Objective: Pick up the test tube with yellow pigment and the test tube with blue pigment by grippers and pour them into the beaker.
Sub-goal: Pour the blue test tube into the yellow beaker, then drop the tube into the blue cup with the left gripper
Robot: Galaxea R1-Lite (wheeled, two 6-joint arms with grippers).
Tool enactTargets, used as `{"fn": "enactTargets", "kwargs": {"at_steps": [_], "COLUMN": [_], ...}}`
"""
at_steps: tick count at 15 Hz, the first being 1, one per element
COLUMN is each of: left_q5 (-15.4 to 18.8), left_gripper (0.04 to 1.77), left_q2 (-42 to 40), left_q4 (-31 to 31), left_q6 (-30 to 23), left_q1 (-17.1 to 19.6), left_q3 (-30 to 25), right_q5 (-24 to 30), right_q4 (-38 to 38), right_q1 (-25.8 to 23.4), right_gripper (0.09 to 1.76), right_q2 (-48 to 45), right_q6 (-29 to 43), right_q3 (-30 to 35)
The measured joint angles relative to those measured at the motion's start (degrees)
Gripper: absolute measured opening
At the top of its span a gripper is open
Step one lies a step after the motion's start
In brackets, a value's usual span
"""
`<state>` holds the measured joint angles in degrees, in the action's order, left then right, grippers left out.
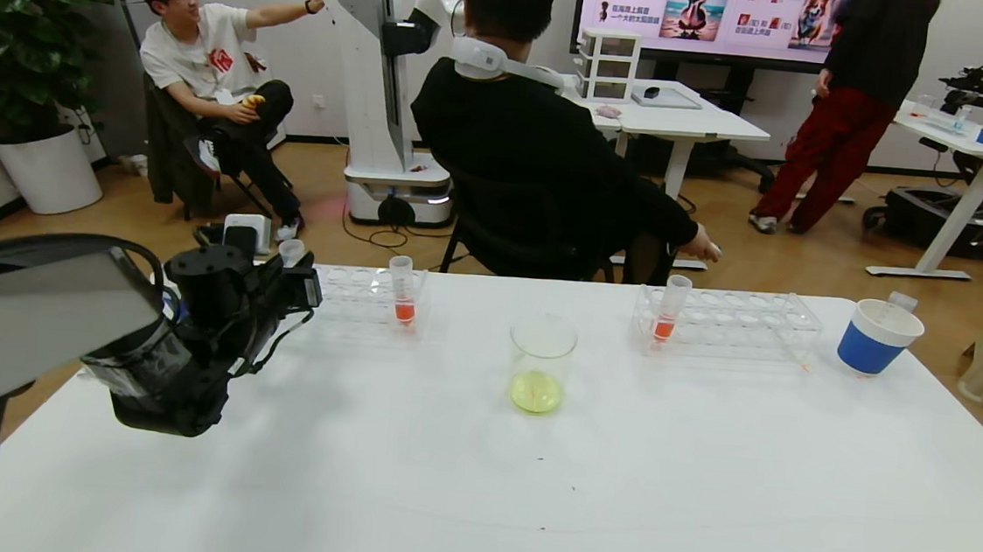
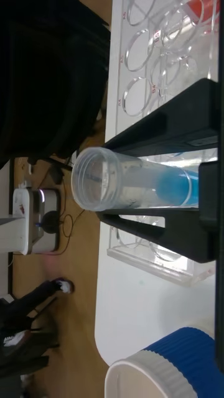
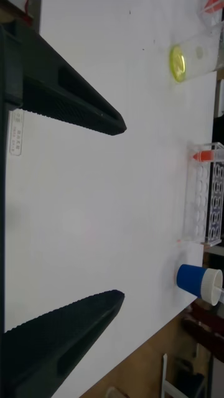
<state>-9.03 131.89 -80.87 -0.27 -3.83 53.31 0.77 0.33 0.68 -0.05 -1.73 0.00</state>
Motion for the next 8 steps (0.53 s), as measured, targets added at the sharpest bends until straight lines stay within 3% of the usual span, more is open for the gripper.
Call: {"fn": "enactTargets", "kwargs": {"at_steps": [4, 8], "left_q5": [-0.94, -1.05], "left_gripper": [0.5, 0.5], "left_q2": [-5.88, -9.24], "left_q4": [11.91, 14.01], "left_q6": [0.11, 0.13], "left_q1": [-0.35, -0.77], "left_q3": [2.23, 3.46], "right_q5": [0.0, -0.02], "right_q4": [0.0, 0.02], "right_q1": [0.0, 0.0], "right_gripper": [1.74, 1.74], "right_q2": [0.0, 0.0], "right_q6": [0.02, 0.02], "right_q3": [0.0, 0.0]}}
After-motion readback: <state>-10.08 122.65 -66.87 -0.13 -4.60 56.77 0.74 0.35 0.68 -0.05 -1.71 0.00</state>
